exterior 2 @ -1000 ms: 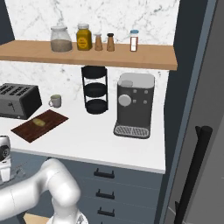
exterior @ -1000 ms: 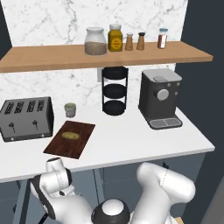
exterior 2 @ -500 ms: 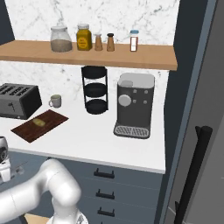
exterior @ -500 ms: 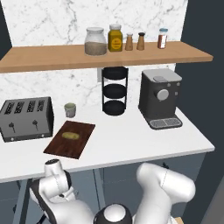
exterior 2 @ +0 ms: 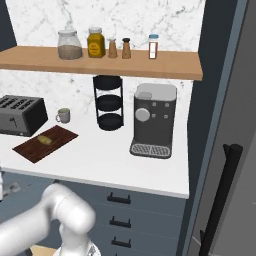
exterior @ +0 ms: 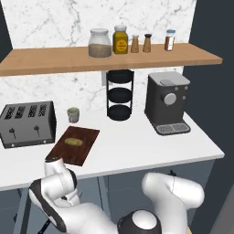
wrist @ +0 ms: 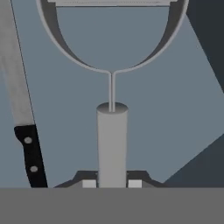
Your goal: Place the appropriate cutting tool for cutting the potato skin on the cutting board.
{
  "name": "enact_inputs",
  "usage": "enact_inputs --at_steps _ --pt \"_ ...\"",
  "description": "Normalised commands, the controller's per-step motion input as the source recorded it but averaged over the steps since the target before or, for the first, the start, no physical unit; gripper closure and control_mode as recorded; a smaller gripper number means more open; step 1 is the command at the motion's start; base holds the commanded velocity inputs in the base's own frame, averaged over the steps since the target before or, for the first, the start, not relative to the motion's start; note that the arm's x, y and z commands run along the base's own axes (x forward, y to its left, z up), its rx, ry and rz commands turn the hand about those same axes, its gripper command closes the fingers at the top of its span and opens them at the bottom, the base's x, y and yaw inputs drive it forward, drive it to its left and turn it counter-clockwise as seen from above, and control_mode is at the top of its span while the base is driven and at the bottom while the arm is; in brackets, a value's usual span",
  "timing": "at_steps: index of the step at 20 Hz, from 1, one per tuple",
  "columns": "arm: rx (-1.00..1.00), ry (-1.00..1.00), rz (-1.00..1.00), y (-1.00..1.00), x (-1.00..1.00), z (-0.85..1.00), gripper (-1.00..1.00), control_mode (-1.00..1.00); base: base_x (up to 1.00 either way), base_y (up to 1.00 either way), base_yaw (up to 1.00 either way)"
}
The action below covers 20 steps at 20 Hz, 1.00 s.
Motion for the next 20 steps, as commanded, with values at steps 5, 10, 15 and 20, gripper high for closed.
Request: enact_inputs --at_steps 5,10,15,20 --pt "0.00 -0.01 -0.01 0.00 -0.57 0.95 1.00 -1.00 0.00 0.00 0.00" --pt "-0.01 -0.08 -0.01 -0.08 -0.46 0.96 1.00 -1.00 0.00 0.00 0.00" --pt "-0.04 -0.12 0.00 -0.14 -0.06 1.00 1.00 -1.00 0.00 0.00 0.00" --pt "-0.04 -0.15 0.00 -0.10 0.20 0.97 1.00 -1.00 0.00 0.00 0.00"
